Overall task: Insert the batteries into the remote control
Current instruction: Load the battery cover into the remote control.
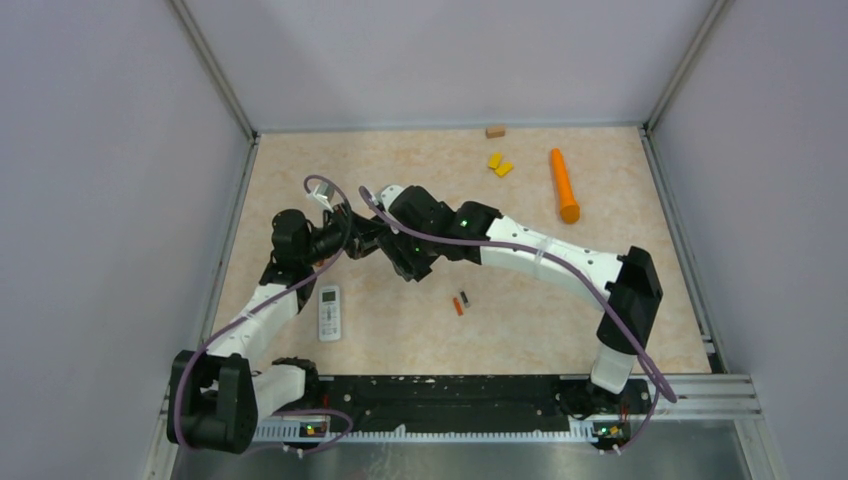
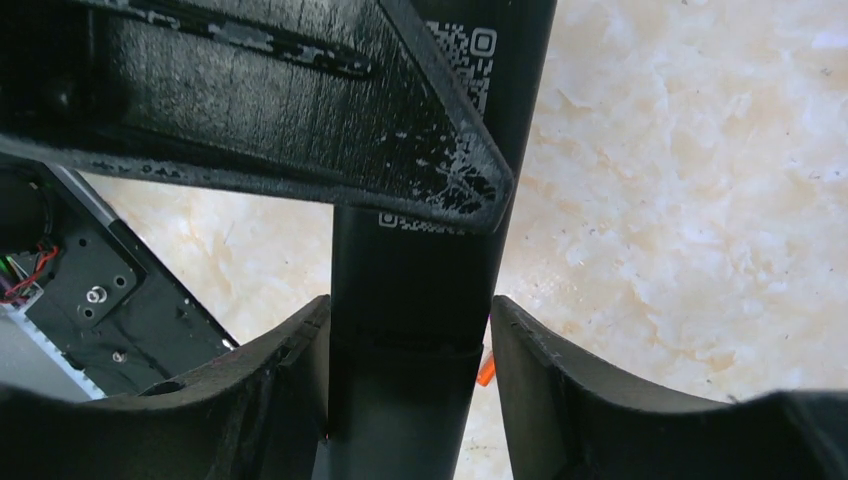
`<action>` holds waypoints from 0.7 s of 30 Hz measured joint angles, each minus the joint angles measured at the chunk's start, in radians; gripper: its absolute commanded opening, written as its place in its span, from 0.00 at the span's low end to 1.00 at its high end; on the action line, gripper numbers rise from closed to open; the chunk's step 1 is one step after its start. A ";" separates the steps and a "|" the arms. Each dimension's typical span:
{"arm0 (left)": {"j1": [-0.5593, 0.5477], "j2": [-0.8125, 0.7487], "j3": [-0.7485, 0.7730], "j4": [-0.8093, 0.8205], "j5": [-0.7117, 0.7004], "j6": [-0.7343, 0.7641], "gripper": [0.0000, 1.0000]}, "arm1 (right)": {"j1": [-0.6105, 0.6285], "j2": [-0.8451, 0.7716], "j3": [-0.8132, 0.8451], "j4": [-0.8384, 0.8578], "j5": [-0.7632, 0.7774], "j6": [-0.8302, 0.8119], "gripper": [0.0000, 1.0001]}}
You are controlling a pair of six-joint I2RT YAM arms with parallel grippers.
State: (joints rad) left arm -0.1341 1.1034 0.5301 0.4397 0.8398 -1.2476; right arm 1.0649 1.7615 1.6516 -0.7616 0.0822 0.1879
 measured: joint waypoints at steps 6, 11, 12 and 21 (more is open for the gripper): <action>0.000 0.000 0.000 -0.004 0.005 -0.010 0.00 | 0.000 0.000 0.000 0.019 0.004 0.001 0.60; 0.000 0.000 0.000 -0.008 0.006 -0.011 0.00 | 0.000 0.000 -0.002 0.032 0.014 0.014 0.77; 0.000 0.000 0.000 -0.008 0.006 -0.011 0.00 | 0.000 -0.001 -0.004 0.040 0.015 0.016 0.80; 0.000 0.001 0.000 -0.023 0.005 -0.011 0.00 | -0.001 -0.095 -0.109 0.148 -0.010 0.042 0.89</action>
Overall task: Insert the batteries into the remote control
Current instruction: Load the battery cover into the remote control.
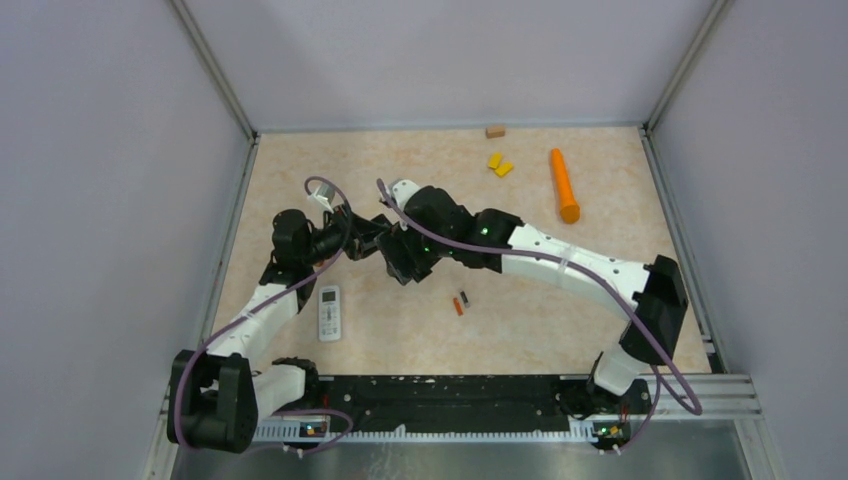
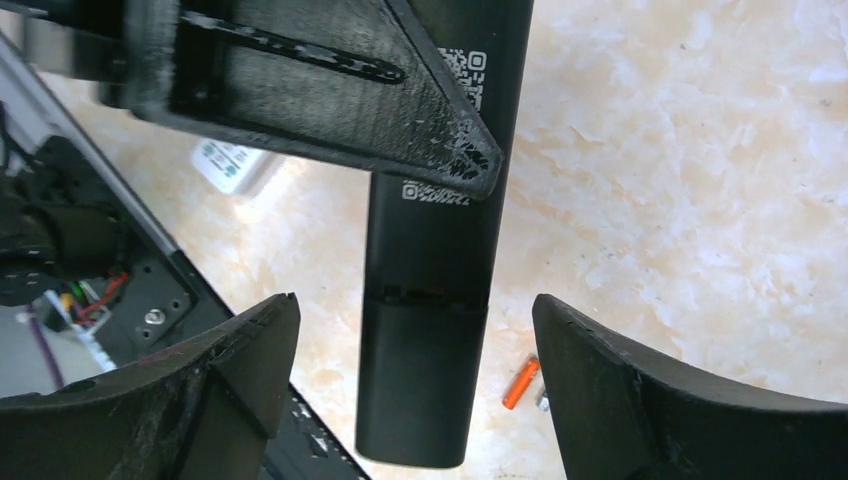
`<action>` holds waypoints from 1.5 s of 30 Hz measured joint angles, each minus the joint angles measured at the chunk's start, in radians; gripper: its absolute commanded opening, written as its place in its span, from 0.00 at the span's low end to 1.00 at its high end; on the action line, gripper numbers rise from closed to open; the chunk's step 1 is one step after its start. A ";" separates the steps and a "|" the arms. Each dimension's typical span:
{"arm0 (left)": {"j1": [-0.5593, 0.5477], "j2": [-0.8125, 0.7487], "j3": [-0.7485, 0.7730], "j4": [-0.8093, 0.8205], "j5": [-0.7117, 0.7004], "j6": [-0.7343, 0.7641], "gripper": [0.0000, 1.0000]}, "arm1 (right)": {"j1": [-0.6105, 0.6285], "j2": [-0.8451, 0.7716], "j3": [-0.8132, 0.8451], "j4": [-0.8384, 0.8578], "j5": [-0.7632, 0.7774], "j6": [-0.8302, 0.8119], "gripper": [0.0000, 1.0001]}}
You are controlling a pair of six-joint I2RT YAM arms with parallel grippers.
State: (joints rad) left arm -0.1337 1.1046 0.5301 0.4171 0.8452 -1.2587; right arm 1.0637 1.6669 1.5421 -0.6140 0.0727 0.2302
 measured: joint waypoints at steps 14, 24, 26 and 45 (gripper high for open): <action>0.000 0.001 -0.007 0.060 0.004 -0.120 0.00 | -0.081 -0.372 -0.427 0.372 0.030 0.344 0.89; 0.000 -0.044 -0.013 0.134 0.003 -0.241 0.00 | -0.085 -0.433 -0.648 0.676 0.028 0.666 0.71; 0.002 -0.048 -0.018 0.152 -0.001 -0.268 0.00 | -0.085 -0.433 -0.662 0.719 0.025 0.715 0.64; 0.016 -0.075 -0.026 0.217 -0.026 -0.378 0.00 | -0.085 -0.355 -0.681 0.975 -0.031 0.871 0.32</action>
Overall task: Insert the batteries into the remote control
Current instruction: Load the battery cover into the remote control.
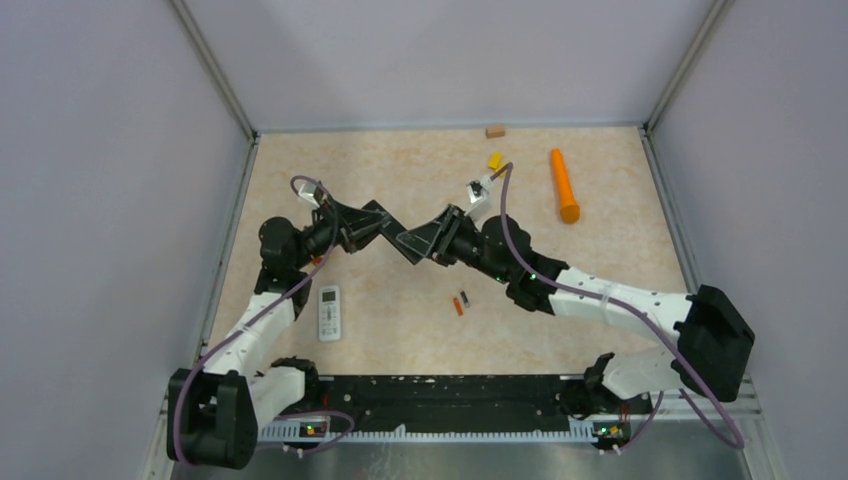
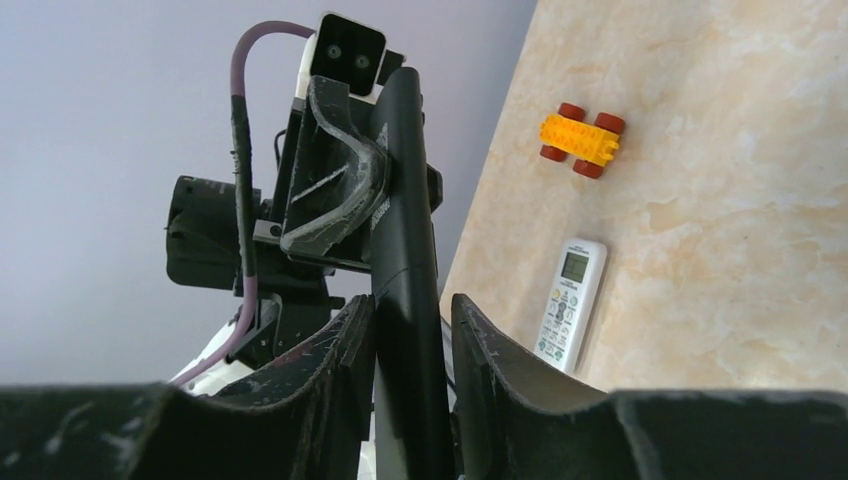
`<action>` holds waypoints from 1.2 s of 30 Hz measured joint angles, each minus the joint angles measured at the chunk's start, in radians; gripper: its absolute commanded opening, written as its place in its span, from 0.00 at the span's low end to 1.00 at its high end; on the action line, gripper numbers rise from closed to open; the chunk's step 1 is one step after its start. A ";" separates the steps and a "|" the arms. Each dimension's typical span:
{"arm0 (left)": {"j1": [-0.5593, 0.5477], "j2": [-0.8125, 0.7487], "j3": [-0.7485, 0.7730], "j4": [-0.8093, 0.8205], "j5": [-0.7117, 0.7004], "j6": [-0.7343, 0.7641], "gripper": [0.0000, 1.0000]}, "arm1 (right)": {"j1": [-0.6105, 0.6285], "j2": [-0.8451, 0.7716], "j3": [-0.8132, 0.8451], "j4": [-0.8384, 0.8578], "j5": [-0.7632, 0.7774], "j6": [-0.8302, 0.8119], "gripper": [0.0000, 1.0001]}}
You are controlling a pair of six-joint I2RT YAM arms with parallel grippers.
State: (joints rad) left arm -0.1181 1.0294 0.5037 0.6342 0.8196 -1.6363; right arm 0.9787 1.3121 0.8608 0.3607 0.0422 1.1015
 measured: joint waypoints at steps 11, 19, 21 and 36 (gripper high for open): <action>-0.002 -0.055 -0.003 -0.018 0.000 0.021 0.00 | -0.011 0.026 0.031 0.039 -0.056 -0.026 0.41; -0.016 -0.094 0.023 -0.097 0.000 0.137 0.00 | -0.043 -0.005 -0.006 0.032 -0.068 -0.104 0.88; -0.017 -0.094 0.042 -0.124 0.003 0.183 0.00 | -0.050 -0.045 -0.029 0.018 -0.076 -0.143 0.89; -0.017 -0.085 0.157 -0.130 0.246 0.406 0.00 | -0.057 -0.149 0.038 -0.136 -0.357 -0.492 0.60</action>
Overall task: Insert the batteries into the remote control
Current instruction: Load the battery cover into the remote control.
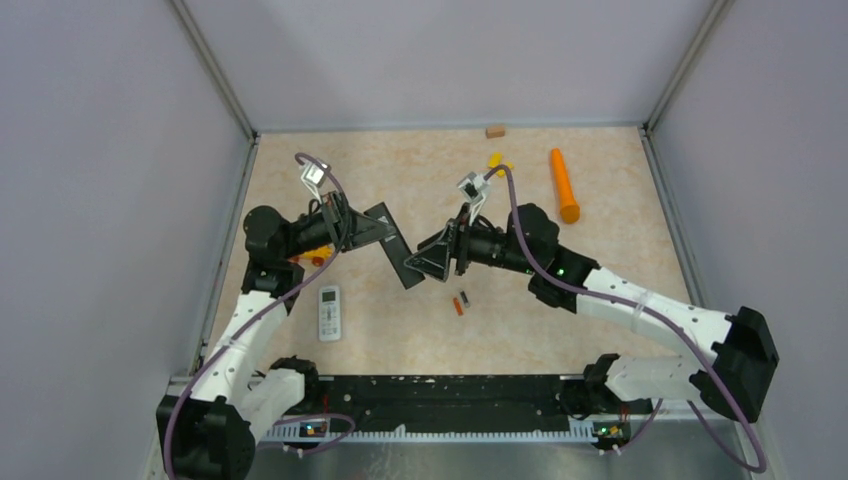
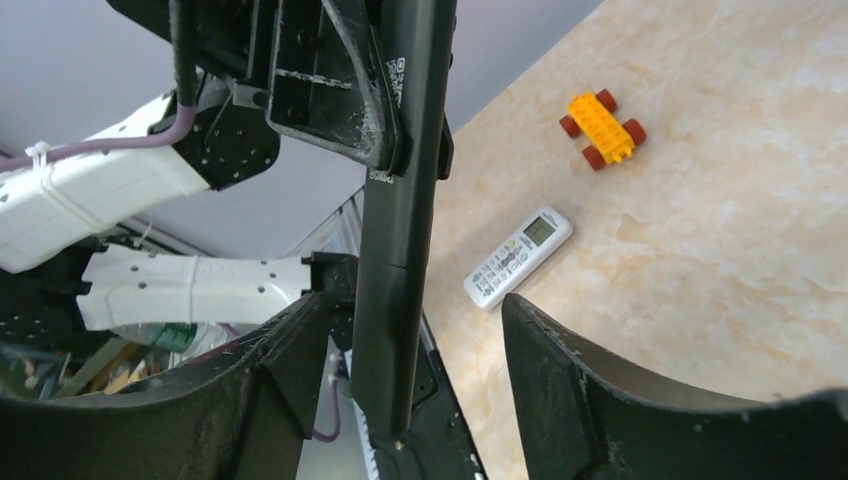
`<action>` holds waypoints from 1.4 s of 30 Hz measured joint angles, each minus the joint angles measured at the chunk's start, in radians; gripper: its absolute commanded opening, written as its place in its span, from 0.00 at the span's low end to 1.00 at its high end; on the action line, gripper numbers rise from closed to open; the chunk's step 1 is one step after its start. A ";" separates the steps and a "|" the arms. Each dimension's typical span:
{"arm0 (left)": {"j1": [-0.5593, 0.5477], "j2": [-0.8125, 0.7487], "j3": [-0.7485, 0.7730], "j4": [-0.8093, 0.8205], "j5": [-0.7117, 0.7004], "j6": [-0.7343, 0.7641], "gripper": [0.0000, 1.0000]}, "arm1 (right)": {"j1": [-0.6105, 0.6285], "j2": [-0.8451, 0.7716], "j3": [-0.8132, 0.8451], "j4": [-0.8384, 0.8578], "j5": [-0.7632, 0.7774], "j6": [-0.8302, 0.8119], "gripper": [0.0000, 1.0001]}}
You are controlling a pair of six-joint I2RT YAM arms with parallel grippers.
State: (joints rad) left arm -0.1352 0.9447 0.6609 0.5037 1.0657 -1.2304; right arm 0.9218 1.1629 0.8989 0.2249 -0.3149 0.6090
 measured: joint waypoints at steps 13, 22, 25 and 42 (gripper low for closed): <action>0.004 0.000 0.011 0.020 0.082 0.040 0.00 | -0.002 0.145 0.134 -0.053 -0.159 -0.036 0.16; 0.012 0.000 0.011 0.046 0.086 0.036 0.03 | -0.003 0.170 0.145 -0.031 -0.169 0.032 0.06; 0.018 0.000 0.011 0.046 0.080 0.037 0.18 | -0.007 0.183 0.151 -0.023 -0.179 0.050 0.00; -0.007 -0.136 0.138 -0.594 -0.376 0.436 0.99 | -0.085 0.132 0.158 -0.329 0.232 -0.110 0.00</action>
State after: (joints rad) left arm -0.1421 0.8089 0.7994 -0.0902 0.6895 -0.7944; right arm 0.8371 1.2949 1.0565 -0.1040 -0.0834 0.4992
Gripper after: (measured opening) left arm 0.985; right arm 0.183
